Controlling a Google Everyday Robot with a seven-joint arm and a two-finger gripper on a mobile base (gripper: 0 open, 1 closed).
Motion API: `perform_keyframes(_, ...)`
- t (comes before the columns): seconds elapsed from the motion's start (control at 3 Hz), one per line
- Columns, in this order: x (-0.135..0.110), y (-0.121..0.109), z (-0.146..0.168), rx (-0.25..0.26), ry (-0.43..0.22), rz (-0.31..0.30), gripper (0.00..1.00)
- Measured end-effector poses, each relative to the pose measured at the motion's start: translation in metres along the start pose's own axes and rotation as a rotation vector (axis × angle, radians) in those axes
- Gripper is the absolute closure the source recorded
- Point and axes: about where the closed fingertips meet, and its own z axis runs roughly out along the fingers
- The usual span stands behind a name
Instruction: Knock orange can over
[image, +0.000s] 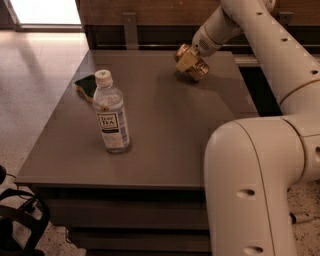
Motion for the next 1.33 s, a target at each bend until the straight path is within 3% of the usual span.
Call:
perform_keyframes(1.0, -0.004, 0.002, 0.005, -0.016, 0.002, -0.009, 1.0)
perform_keyframes(1.33, -0.011, 0.013, 0.027, -0.069, 0.0, -0.037, 1.0)
